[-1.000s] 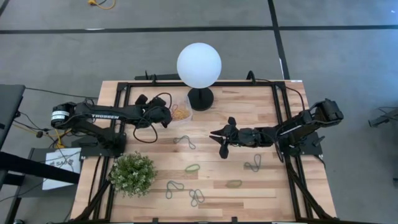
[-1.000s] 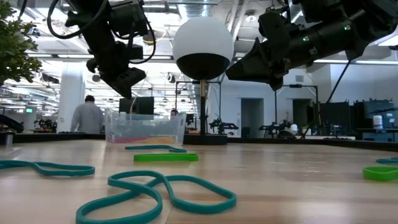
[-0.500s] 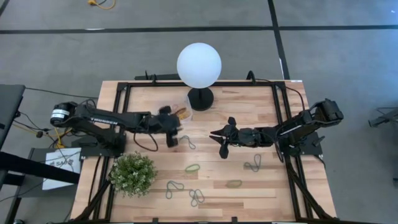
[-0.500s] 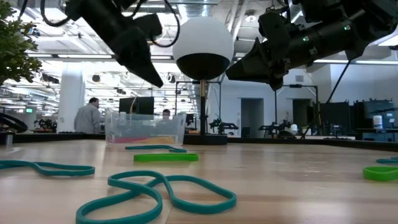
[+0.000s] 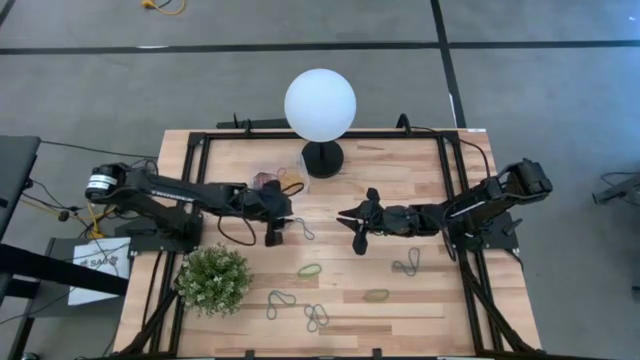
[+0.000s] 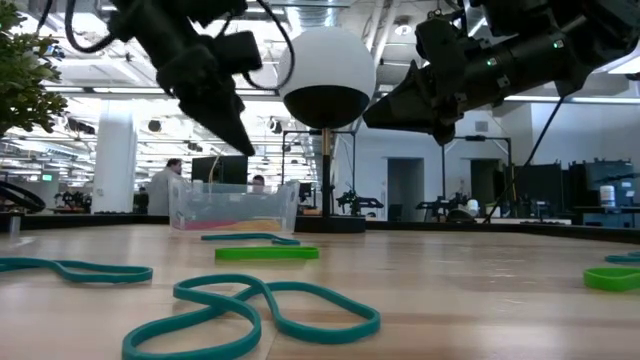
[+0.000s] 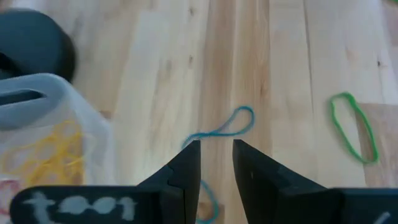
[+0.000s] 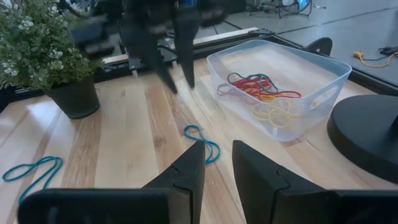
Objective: Pick and place items into bin
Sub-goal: Put the blue rubber band into the transparent bin
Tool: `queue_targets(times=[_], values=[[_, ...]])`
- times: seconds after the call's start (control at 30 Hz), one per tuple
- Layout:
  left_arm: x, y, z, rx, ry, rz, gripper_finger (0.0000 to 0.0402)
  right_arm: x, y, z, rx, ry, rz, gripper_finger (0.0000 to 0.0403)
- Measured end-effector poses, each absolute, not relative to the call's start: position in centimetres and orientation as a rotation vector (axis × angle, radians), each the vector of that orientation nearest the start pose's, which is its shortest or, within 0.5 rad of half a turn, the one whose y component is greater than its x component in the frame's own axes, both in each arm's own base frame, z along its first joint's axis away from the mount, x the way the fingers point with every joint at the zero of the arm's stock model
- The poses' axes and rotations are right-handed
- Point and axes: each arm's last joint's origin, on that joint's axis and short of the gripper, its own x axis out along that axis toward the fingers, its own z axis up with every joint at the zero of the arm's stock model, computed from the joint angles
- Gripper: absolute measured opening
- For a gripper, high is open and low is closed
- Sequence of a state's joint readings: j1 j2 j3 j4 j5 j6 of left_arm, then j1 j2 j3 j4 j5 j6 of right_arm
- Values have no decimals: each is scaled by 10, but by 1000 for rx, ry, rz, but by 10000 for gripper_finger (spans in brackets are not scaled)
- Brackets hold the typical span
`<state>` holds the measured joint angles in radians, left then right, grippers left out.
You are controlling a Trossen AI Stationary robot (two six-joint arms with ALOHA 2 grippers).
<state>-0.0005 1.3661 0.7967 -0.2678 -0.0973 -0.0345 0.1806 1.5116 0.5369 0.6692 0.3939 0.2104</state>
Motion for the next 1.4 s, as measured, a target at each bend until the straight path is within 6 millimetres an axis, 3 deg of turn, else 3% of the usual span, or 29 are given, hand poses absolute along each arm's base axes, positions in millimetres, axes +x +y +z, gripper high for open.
queue_targets(times=[0.2, 0.37, 0.53, 0.73, 0.93, 1.1, 1.4], values=[[290, 4, 168, 109, 953, 57, 84, 279, 40, 170, 123, 264, -241, 77], [296, 6, 148, 157, 1010, 105, 84, 279, 40, 169, 120, 274, -242, 77], [299, 9, 144, 178, 1010, 165, 84, 280, 36, 169, 121, 273, -253, 77], [300, 14, 145, 61, 979, 206, 84, 280, 34, 169, 122, 277, -263, 77], [304, 13, 132, -14, 1006, 108, 84, 280, 34, 169, 121, 280, -263, 77], [308, 14, 117, 30, 1044, 138, 84, 280, 34, 168, 121, 282, -264, 77], [314, 17, 116, 77, 976, 182, 84, 280, 34, 169, 121, 279, -263, 77]])
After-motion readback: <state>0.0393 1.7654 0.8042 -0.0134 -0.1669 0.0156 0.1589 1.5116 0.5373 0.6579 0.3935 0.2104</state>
